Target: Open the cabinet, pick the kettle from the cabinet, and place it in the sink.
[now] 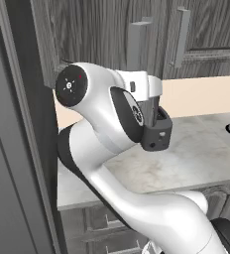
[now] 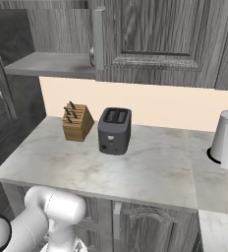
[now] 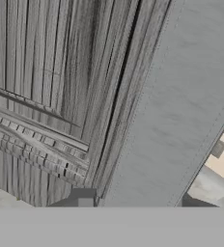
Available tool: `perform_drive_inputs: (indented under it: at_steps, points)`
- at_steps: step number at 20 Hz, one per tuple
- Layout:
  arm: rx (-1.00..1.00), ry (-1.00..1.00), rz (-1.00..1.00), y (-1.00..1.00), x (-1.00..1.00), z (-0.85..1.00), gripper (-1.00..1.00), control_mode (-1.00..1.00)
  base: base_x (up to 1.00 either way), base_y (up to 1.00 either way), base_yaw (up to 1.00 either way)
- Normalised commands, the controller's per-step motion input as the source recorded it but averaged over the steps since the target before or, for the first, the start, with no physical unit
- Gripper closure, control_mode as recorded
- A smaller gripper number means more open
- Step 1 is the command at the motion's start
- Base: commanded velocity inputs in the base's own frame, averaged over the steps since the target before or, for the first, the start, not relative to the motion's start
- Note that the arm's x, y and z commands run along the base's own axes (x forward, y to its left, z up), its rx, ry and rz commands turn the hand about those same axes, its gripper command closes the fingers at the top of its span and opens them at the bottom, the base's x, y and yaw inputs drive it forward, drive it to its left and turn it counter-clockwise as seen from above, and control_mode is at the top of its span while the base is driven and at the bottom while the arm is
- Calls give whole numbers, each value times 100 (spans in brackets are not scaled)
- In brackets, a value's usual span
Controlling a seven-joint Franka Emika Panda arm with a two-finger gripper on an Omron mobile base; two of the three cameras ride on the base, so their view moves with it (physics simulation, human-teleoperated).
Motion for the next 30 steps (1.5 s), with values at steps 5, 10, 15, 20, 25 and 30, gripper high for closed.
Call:
perform_drive_inputs:
  at_steps: [5, 10, 15, 20, 25, 30]
  points:
    - [0, 0, -6, 48, -22, 0, 100, -100, 0, 0, 0]
    - [-1, 0, -6, 38, -19, -6, -100, -100, 0, 0, 0]
    - [0, 0, -12, 4, -28, -5, -100, -100, 0, 0, 0]
    - [-2, 0, -10, 0, -41, -22, -100, -100, 0, 0, 0]
    - [-11, -1, -8, -4, -37, -42, -100, -100, 0, 0, 0]
    - [-2, -9, -1, -3, -34, -19, -100, -100, 0, 0, 0]
